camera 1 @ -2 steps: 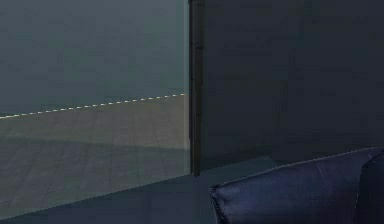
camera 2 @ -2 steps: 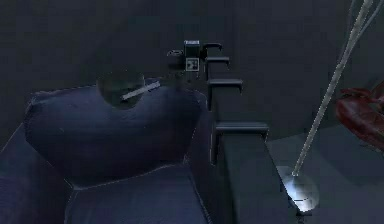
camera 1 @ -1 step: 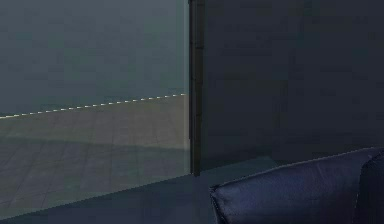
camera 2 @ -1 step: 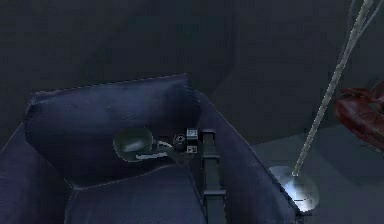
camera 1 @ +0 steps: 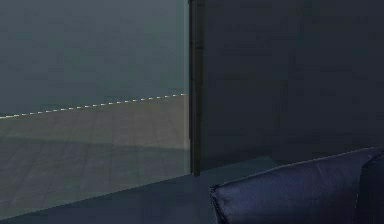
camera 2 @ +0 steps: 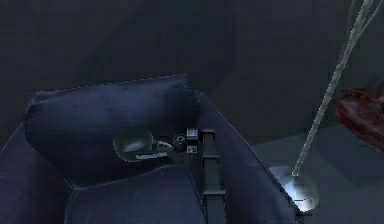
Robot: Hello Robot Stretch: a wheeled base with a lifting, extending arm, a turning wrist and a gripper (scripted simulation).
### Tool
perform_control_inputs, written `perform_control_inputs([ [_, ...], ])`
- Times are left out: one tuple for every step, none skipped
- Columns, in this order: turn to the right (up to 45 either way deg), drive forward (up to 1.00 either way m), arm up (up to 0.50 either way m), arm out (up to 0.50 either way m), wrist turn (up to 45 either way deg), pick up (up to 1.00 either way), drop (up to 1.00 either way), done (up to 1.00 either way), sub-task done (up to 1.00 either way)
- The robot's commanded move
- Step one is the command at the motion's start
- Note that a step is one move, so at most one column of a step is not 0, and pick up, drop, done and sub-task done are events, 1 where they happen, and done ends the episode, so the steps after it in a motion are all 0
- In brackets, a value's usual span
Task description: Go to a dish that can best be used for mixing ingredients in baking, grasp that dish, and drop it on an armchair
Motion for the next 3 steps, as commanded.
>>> perform_control_inputs([
  [0.0,0.0,0.0,0.0,0.0,0.0,1.0,0.0,0.0],
  [0.0,0.0,0.1,0.0,0.0,0.0,0.0,0.0,0.0],
  [0.0,0.0,0.0,-0.08,0.0,0.0,0.0,0.0,0.0],
])
